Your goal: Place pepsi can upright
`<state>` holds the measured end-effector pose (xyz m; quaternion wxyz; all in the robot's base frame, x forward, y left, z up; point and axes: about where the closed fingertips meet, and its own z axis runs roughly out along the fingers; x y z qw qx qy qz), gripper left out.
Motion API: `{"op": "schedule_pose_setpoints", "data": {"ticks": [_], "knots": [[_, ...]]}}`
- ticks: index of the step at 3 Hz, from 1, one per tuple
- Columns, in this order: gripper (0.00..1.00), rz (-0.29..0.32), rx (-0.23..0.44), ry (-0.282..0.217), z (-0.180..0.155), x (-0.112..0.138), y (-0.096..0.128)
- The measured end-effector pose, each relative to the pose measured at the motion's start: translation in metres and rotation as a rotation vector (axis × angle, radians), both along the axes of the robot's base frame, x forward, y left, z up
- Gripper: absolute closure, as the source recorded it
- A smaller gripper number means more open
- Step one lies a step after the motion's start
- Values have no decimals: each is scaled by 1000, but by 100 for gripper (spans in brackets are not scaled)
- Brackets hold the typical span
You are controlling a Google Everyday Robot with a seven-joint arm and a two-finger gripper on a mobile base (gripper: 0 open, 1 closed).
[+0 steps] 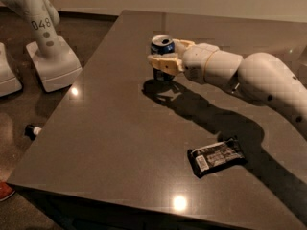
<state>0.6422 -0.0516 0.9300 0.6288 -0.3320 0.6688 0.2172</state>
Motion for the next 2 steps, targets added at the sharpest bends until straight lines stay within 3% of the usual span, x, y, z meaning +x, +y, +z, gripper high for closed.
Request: {"op": "schedule_pose_setpoints", "data": {"ticks": [1,2], "knots": [[98,-28,57,0,-4,4,-6],[76,-42,93,1,-6,6,-8]]}}
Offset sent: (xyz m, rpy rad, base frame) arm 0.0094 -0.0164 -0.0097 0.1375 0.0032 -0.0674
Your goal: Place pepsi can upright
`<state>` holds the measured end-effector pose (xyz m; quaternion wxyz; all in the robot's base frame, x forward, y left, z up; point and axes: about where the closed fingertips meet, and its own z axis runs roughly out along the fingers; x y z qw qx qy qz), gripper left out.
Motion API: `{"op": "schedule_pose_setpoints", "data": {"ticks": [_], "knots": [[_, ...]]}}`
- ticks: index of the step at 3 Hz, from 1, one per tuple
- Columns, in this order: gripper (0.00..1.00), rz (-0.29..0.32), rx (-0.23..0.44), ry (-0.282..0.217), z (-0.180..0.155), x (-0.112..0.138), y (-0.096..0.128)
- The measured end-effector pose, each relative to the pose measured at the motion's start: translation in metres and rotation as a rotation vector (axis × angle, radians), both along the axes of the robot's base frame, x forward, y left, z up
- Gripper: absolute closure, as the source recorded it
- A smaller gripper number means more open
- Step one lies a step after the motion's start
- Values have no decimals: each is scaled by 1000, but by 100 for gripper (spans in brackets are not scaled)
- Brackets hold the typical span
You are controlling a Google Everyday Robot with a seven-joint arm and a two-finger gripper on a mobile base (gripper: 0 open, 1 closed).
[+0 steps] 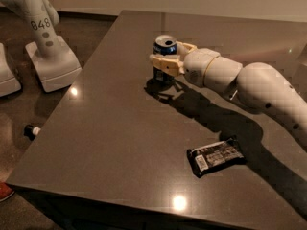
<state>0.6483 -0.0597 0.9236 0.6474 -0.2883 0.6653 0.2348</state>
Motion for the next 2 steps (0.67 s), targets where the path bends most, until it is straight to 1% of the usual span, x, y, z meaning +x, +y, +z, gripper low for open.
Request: {"op": "schedule_pose_setpoints", "data": {"ticks": [1,2], "knots": [[52,-22,27,19,-5,1,-3],[29,-38,39,38,-9,1,-7]]}}
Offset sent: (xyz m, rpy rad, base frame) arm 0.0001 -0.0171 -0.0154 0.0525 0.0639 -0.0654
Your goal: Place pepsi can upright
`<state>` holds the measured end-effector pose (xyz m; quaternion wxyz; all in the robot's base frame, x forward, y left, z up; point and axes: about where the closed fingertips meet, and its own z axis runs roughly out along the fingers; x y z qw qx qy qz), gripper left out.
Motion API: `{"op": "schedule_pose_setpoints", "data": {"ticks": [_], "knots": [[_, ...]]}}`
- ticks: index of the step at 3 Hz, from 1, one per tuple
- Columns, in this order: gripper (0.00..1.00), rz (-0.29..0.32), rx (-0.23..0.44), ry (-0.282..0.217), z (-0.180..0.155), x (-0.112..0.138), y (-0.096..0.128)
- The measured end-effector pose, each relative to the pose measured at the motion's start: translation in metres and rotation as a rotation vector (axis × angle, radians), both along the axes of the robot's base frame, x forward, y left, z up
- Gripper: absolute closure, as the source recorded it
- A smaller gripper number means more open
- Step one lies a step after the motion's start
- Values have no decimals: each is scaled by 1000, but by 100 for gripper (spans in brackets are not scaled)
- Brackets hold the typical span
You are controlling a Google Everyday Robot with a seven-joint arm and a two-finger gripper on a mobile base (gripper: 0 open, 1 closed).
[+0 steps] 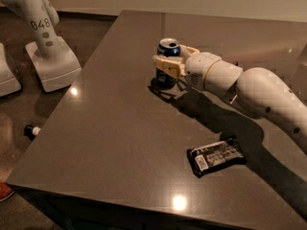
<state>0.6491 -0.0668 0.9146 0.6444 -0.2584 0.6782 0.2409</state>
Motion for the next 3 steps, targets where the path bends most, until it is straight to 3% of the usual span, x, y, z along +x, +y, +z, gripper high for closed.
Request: {"op": "schedule_pose_setpoints", "data": {"ticks": [1,3], "knots": [[5,-22,-44,40,-3,-1,5],[0,-44,-70,54,-3,-1,-2]]}}
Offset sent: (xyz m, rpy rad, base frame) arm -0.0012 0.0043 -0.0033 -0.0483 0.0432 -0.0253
